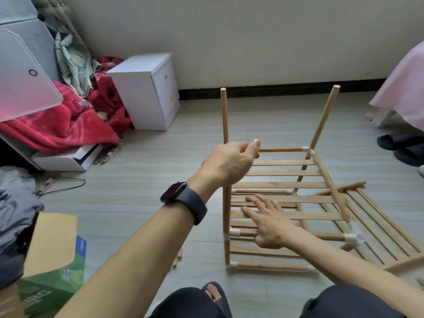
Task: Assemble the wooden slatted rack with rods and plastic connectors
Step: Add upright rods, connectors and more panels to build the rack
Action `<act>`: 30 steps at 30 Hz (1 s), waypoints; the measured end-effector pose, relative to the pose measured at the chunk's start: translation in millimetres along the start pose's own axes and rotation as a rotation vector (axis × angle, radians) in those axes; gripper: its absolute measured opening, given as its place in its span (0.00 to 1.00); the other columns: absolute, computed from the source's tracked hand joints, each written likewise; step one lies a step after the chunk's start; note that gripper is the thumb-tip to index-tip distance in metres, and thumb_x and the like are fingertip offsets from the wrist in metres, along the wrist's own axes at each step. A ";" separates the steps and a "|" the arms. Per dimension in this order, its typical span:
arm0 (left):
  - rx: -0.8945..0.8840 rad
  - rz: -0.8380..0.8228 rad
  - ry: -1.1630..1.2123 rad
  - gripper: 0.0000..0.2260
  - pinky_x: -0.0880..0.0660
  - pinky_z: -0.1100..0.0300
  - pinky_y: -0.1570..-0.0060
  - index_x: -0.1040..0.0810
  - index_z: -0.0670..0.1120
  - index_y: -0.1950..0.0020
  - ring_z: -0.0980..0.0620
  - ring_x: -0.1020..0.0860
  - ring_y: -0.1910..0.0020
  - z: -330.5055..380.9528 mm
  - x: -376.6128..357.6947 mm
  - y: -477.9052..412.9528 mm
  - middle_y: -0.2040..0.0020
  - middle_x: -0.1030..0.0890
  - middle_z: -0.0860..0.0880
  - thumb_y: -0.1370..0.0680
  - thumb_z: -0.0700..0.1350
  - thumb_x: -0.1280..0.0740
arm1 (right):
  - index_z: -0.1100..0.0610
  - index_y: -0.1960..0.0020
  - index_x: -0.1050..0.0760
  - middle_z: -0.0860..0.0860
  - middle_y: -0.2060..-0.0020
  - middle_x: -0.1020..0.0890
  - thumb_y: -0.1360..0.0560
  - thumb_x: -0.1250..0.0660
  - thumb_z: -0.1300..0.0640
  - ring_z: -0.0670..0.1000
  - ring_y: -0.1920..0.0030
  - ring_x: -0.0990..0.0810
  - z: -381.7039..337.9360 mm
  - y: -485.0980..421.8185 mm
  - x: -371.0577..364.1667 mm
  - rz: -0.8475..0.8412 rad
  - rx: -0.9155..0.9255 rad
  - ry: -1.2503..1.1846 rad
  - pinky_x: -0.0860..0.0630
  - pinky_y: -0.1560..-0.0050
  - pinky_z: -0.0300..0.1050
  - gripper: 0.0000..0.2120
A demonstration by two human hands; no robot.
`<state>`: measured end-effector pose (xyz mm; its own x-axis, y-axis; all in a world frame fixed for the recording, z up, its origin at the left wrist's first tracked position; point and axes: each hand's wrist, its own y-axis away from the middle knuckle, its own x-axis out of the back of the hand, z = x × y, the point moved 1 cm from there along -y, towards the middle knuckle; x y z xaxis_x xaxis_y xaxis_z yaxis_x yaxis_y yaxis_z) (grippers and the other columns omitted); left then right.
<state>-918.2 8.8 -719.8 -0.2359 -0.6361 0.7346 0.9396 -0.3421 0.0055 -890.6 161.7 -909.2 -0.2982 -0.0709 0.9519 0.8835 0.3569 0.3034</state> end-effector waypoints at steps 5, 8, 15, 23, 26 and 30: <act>0.112 -0.071 -0.104 0.21 0.27 0.45 0.35 0.19 0.53 0.42 0.45 0.23 0.40 -11.0 -6.9 -16.3 0.41 0.19 0.48 0.14 0.57 0.51 | 0.45 0.23 0.42 0.50 0.19 0.52 0.33 0.32 0.46 0.59 0.19 0.56 9.6 -10.8 -2.2 0.022 0.023 -0.046 0.52 0.22 0.63 0.40; 0.115 -0.041 -0.110 0.20 0.28 0.43 0.36 0.21 0.51 0.41 0.45 0.24 0.40 -12.9 -7.7 -19.8 0.41 0.20 0.47 0.14 0.54 0.51 | 0.45 0.24 0.40 0.50 0.19 0.51 0.33 0.31 0.46 0.58 0.19 0.56 14.6 -12.6 -2.7 0.033 0.043 -0.048 0.52 0.23 0.63 0.39; 0.108 -0.040 -0.068 0.19 0.27 0.44 0.37 0.22 0.53 0.42 0.44 0.24 0.39 -11.2 -14.4 -7.1 0.40 0.20 0.48 0.16 0.55 0.52 | 0.46 0.24 0.40 0.49 0.19 0.52 0.32 0.32 0.48 0.56 0.19 0.58 12.7 -6.8 1.2 0.013 0.016 -0.061 0.55 0.21 0.61 0.38; 0.128 -0.025 -0.033 0.19 0.26 0.44 0.37 0.21 0.50 0.41 0.45 0.24 0.42 -11.4 -6.0 -0.3 0.43 0.20 0.46 0.15 0.53 0.51 | 0.45 0.23 0.42 0.49 0.18 0.54 0.32 0.32 0.47 0.55 0.19 0.59 9.3 -5.1 0.9 0.004 -0.012 -0.051 0.55 0.20 0.60 0.39; 0.097 -0.041 -0.032 0.20 0.26 0.43 0.38 0.21 0.47 0.40 0.44 0.23 0.42 -6.1 -12.1 -2.5 0.43 0.20 0.44 0.15 0.51 0.51 | 0.46 0.21 0.44 0.49 0.18 0.55 0.31 0.32 0.46 0.56 0.19 0.59 9.5 -6.0 4.4 -0.042 -0.009 -0.021 0.55 0.20 0.59 0.41; 0.105 -0.041 -0.033 0.20 0.26 0.43 0.37 0.22 0.46 0.39 0.43 0.24 0.42 -8.1 -11.5 -6.6 0.43 0.20 0.43 0.15 0.51 0.51 | 0.47 0.21 0.44 0.50 0.18 0.56 0.31 0.30 0.44 0.57 0.19 0.59 9.5 -7.7 9.5 -0.069 0.004 0.014 0.54 0.20 0.58 0.42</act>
<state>-923.7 12.7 -733.8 -0.2682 -0.5994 0.7542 0.9505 -0.2923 0.1057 -903.7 167.1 -902.9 -0.3534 -0.1087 0.9291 0.8594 0.3545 0.3684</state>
